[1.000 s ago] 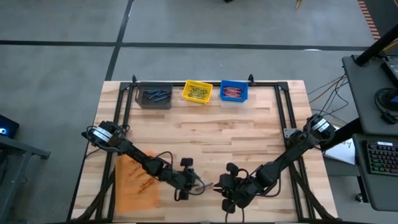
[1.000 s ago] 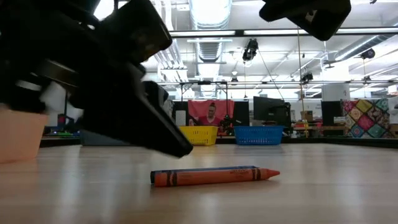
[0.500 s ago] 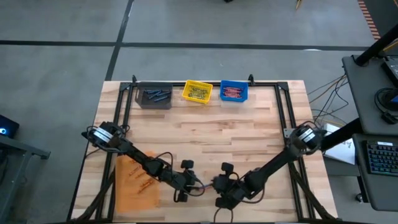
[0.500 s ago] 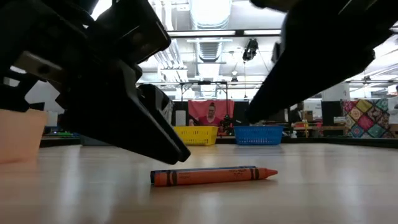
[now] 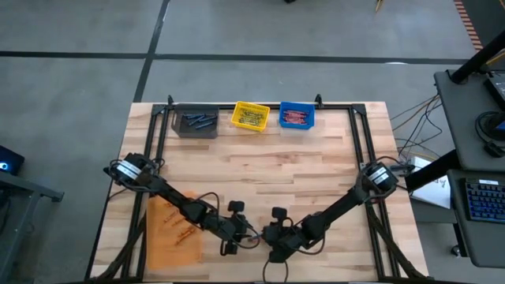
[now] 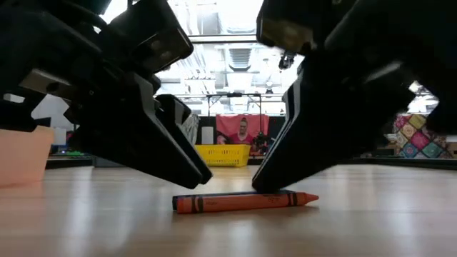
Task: Sort crayons
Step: Put the blue crayon into the black bin
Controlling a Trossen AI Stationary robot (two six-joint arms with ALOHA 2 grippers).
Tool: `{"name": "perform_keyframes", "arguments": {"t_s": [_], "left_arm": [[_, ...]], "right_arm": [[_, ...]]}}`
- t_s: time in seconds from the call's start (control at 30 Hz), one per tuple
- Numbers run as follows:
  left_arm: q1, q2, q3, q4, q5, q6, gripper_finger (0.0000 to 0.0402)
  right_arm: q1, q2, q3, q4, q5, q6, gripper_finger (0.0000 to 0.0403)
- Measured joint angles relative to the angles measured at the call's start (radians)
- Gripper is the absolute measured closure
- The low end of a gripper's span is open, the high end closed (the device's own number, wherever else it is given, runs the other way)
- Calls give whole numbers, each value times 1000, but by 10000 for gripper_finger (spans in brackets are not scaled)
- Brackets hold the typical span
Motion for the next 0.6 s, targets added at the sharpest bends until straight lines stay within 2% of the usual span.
{"name": "perform_keyframes", "arguments": {"t_s": [0.43, 0.6], "left_arm": [[1, -40, 0, -40, -19, 23, 277], [5, -35, -3, -39, -69, 27, 277]], "right_arm": [[-62, 9, 0, -3, 0, 14, 344], [-75, 11, 0, -4, -25, 11, 344]]}}
